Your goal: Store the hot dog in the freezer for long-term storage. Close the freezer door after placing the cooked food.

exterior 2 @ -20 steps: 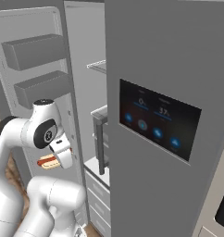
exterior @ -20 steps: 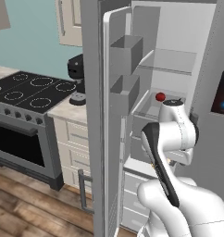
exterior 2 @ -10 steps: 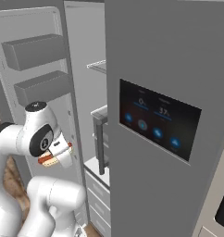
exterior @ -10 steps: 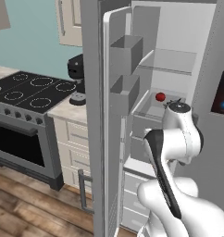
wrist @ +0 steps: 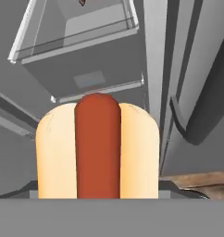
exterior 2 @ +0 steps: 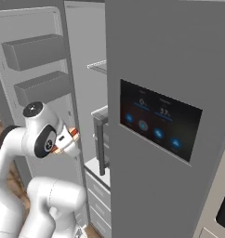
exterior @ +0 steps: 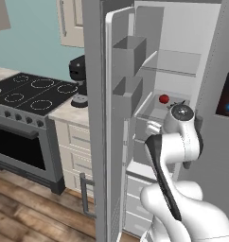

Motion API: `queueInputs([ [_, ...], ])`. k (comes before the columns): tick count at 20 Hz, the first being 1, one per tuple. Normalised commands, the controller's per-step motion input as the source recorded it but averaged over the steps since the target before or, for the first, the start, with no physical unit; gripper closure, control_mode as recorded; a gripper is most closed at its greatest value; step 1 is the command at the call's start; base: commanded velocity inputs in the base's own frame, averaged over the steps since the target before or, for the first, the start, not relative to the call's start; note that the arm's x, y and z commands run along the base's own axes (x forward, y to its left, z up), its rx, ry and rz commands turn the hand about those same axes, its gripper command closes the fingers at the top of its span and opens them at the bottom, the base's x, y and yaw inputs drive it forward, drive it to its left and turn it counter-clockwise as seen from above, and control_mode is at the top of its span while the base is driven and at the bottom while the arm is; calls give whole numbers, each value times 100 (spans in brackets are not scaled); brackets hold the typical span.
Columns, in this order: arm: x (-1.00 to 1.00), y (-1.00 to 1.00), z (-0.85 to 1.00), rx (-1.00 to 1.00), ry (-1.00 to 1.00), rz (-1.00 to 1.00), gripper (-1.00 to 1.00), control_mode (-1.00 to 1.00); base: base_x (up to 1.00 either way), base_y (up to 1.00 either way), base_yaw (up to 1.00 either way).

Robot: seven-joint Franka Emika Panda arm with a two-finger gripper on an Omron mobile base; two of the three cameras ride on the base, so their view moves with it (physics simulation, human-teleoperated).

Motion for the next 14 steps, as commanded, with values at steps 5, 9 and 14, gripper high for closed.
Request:
queueInputs([
  [5,35,-28,-5,-18,-9,-1,100,-100,0,0,0],
  [9,33,0,16,-13,0,0,100,-100,0,0,0],
  [14,37,-7,4,-1,0,-4,100,-100,0,0,0],
])
